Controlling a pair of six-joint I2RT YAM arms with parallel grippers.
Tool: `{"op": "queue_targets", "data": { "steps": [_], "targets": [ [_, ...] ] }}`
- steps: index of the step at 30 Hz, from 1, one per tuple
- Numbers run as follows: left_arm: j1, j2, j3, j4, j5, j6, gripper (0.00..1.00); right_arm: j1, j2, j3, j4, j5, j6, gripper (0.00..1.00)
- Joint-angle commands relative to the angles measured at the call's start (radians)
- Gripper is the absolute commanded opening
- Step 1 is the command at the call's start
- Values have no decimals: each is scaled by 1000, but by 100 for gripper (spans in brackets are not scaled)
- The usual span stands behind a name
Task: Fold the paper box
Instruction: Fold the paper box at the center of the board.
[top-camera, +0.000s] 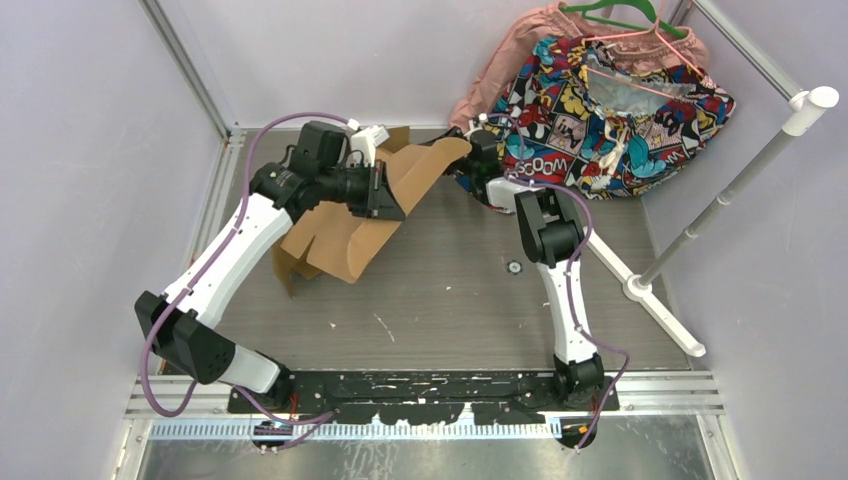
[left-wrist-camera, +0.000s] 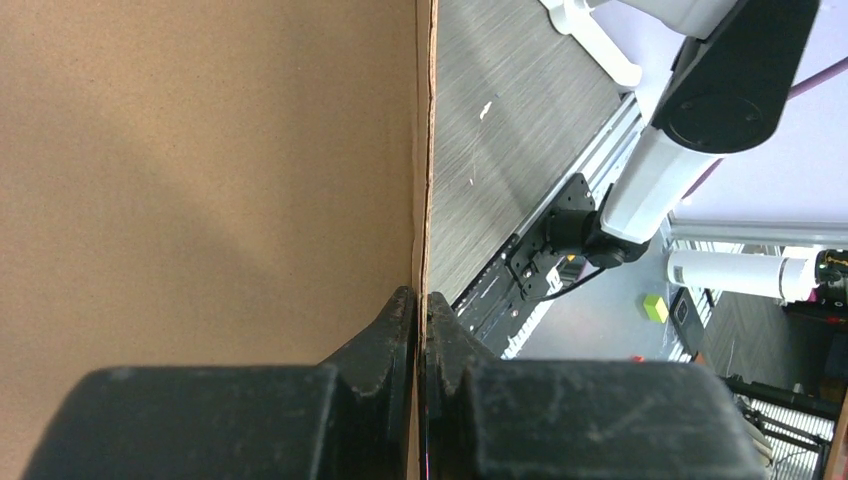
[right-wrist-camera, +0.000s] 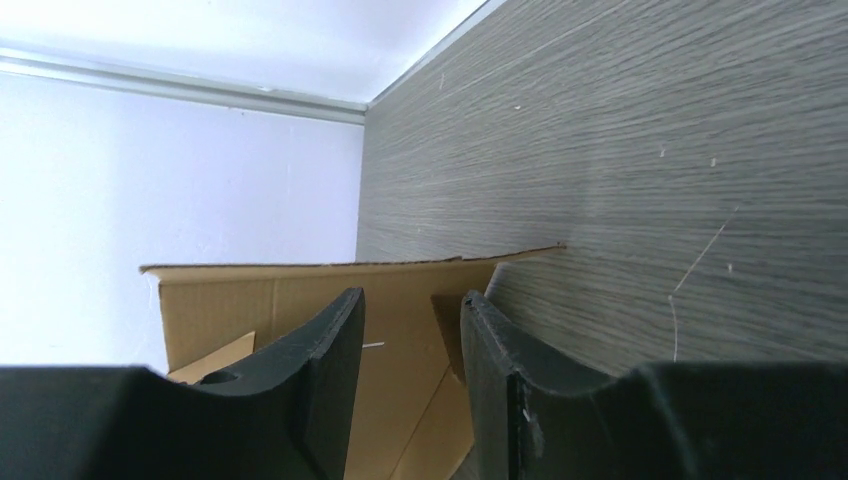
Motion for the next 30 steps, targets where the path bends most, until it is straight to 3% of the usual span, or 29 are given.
{"op": "queue_targets", "data": {
  "steps": [1, 10, 19, 30],
  "targets": [
    [14, -47, 4, 47, 51, -16, 7, -3, 16, 121, -44, 3, 10, 46],
    [35, -53, -1, 54, 78, -20, 7, -11, 86, 206, 14, -17, 54, 45],
    [43, -52, -13, 67, 93, -26, 7, -14, 93, 154, 109, -55, -55, 47],
    [46, -47, -15, 74, 106, -30, 7, -14, 165, 263, 37, -47, -36, 48]
  ]
}}
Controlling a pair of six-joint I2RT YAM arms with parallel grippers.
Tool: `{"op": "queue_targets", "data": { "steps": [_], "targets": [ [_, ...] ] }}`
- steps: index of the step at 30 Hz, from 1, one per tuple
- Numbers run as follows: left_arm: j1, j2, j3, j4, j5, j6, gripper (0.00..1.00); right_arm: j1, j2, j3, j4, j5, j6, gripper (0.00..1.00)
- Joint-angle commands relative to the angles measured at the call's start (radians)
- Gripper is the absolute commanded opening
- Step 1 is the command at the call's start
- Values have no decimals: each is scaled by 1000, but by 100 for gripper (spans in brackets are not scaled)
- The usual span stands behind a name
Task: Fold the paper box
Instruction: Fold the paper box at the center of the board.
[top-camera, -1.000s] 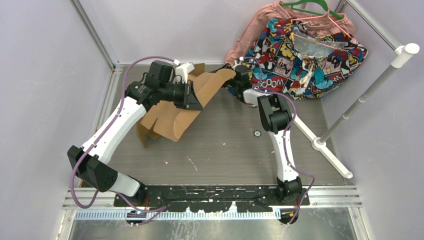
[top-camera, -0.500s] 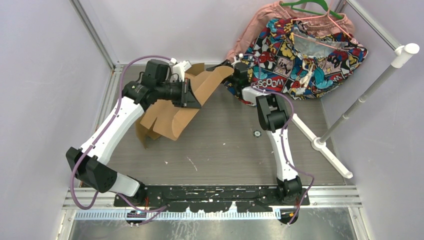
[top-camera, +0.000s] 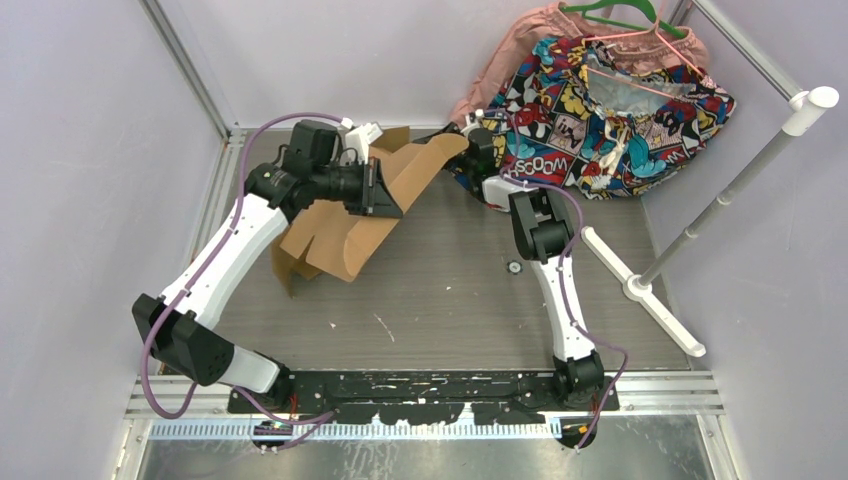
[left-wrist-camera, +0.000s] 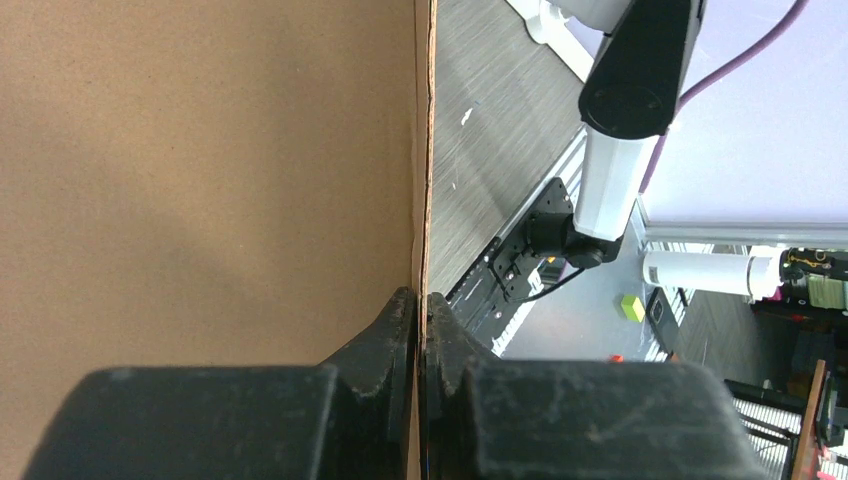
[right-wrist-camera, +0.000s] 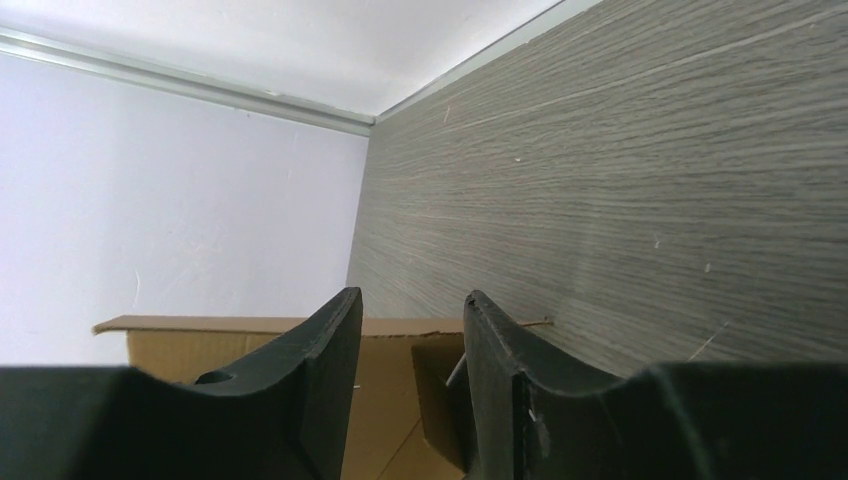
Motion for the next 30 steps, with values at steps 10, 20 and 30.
{"op": "queue_targets", "data": {
  "steps": [10, 20, 30],
  "targets": [
    [12, -35, -9, 61, 61, -21, 7, 6, 69, 171, -11, -17, 10, 51],
    [18, -36, -18, 68, 72, -21, 7, 28, 116, 291, -70, -60, 12, 51],
    [21, -32, -24, 78, 78, -23, 7, 52, 67, 155, 16, -100, 19, 46]
  ]
}}
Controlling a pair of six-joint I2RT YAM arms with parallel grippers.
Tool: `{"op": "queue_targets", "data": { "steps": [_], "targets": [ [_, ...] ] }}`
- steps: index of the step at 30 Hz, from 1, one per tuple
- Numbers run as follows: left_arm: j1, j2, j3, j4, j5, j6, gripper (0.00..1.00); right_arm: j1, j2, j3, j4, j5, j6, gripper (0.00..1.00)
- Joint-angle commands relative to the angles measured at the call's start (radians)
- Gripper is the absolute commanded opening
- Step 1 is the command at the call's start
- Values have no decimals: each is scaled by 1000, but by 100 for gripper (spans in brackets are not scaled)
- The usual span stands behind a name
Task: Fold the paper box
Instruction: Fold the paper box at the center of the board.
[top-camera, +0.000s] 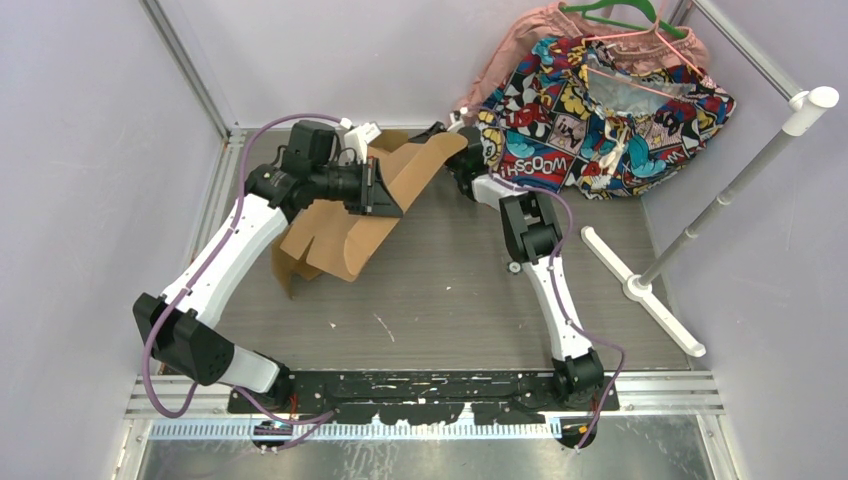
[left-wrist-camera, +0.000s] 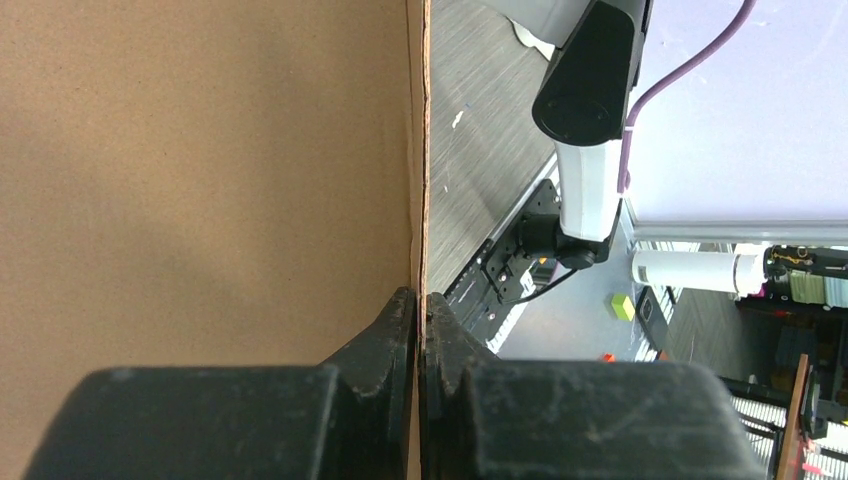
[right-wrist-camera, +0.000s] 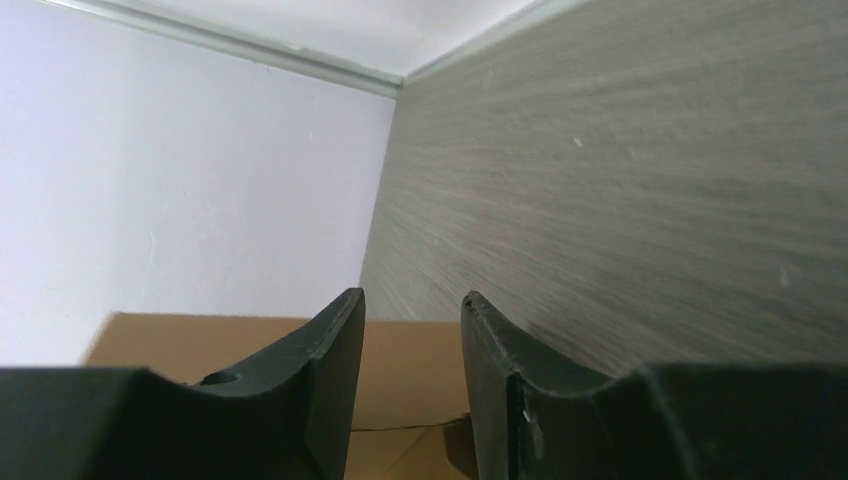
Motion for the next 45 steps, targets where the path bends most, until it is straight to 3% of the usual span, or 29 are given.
{"op": "queue_targets", "data": {
  "steps": [1, 11, 21, 35, 45],
  "targets": [
    [6, -32, -5, 49, 41, -12, 7, 14, -58, -80, 85, -36, -1, 46],
    [7, -25, -7, 60, 50, -17, 7, 19, -97, -197, 163, -42, 6, 45],
    [7, -28, -10, 62, 57, -18, 7, 15, -35, -38, 87, -44, 18, 48],
    [7, -21, -19, 72, 68, -17, 7, 12, -32, -83, 253, -90, 102, 45],
    [9, -24, -19, 63, 81, -10, 7, 5, 142, 221, 168, -153, 180, 51]
  ]
}}
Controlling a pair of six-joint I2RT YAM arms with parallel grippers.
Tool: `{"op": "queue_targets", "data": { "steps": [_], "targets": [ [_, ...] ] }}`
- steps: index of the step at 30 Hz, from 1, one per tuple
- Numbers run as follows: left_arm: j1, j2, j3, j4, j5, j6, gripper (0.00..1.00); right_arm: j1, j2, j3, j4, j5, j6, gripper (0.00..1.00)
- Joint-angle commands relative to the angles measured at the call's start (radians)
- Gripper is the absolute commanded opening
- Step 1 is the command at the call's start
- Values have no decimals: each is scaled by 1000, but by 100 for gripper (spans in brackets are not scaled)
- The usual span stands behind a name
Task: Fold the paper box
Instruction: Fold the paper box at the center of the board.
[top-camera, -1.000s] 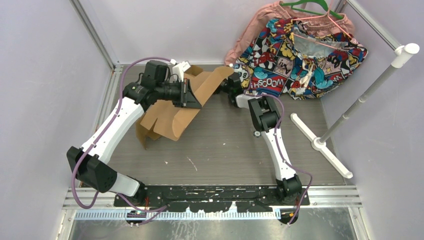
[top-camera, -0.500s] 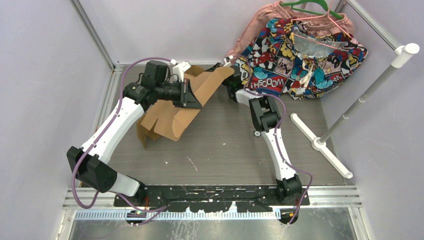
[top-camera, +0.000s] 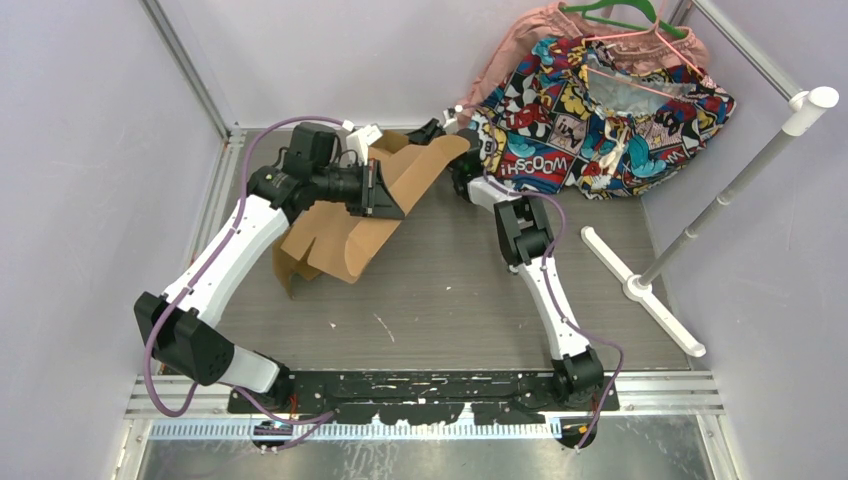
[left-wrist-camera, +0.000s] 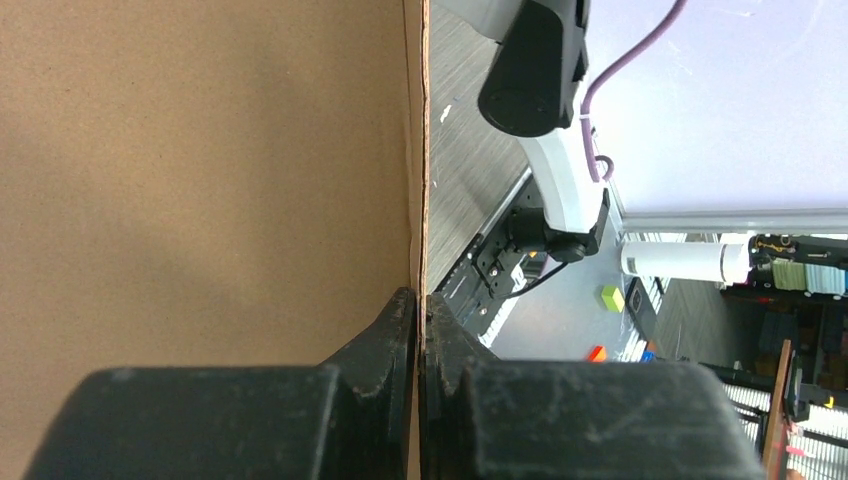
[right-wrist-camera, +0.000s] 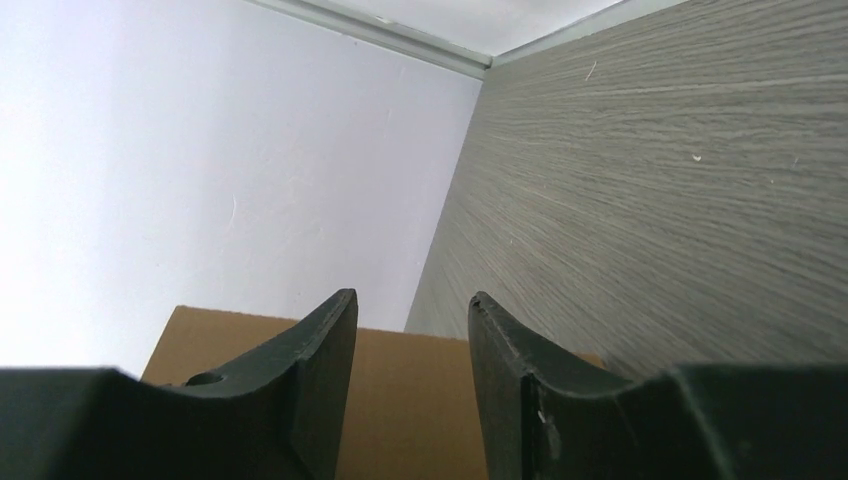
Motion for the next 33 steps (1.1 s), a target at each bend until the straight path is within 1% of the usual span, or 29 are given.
{"op": "queue_targets", "data": {
  "steps": [1, 4, 8, 12, 19, 33],
  "targets": [
    [7, -24, 5, 37, 52, -3, 7, -6, 47, 136, -26, -48, 30, 52],
    [9, -23, 5, 36, 61, -1, 7, -6, 56, 151, -23, -61, 29, 52],
    [11, -19, 6, 46, 77, -2, 7, 0, 21, 57, 20, -84, 19, 52],
    [12, -14, 6, 52, 100, -3, 7, 1, -7, -33, 109, -103, 45, 52],
    [14, -11, 3, 50, 125, 0, 7, 5, -46, -146, 216, -115, 76, 51],
    [24, -28, -5, 18, 150, 26, 7, 3, -70, -174, 305, -114, 109, 51]
  ]
}}
